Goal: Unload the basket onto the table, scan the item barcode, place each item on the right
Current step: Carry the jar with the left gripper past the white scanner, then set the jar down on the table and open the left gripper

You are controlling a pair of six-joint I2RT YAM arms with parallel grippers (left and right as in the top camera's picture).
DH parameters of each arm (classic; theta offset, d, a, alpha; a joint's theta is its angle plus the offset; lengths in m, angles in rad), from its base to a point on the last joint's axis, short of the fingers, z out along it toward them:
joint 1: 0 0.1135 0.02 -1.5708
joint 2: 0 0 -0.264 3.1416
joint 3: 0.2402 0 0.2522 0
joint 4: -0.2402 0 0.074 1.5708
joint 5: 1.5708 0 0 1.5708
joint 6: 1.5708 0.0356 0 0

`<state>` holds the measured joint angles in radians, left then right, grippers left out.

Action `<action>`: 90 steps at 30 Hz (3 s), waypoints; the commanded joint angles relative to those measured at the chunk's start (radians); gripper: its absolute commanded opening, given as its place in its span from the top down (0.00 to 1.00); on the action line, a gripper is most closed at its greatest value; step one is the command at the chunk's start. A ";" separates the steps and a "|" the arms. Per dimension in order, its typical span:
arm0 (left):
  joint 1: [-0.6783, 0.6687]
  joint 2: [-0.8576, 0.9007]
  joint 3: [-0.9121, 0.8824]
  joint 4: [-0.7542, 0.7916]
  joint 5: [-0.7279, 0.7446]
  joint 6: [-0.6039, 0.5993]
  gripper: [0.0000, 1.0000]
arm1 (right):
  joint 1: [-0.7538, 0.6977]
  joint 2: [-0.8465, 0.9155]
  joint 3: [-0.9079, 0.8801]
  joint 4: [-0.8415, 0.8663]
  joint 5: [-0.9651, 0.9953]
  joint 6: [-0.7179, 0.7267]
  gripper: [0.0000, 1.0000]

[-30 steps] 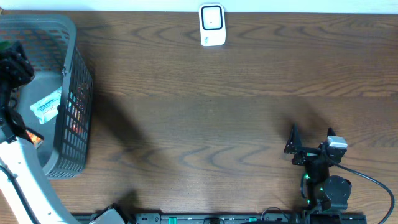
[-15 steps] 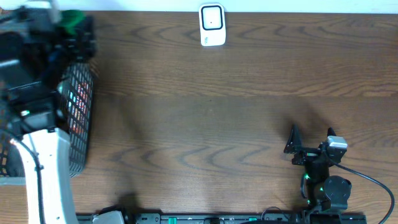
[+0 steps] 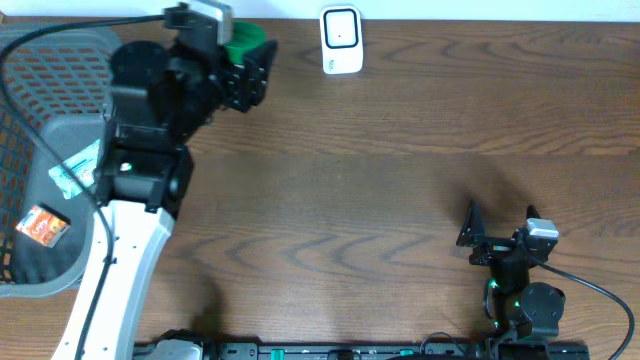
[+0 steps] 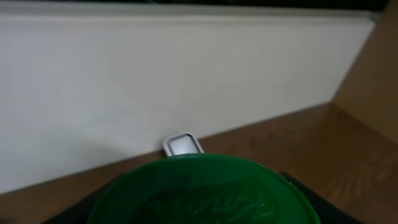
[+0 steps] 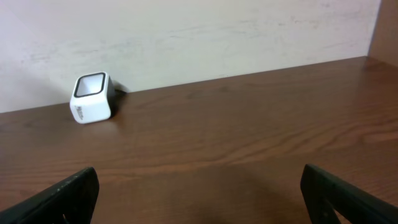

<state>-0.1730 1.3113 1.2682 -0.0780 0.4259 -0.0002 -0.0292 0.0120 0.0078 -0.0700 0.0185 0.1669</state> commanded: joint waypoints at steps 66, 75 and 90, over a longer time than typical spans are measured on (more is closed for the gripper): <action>-0.421 0.511 0.007 -0.015 -0.155 -0.005 0.02 | 0.010 -0.006 -0.002 -0.002 0.005 -0.015 0.01; -0.369 0.348 0.007 -0.171 -0.154 0.019 0.02 | 0.010 -0.006 -0.002 -0.002 0.005 -0.015 0.01; -0.145 -0.025 0.008 -0.285 -0.214 0.047 0.02 | 0.010 -0.006 -0.002 -0.002 0.005 -0.015 0.01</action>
<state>-0.3779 1.4040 1.2675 -0.3618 0.2310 0.0307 -0.0292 0.0120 0.0078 -0.0700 0.0185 0.1669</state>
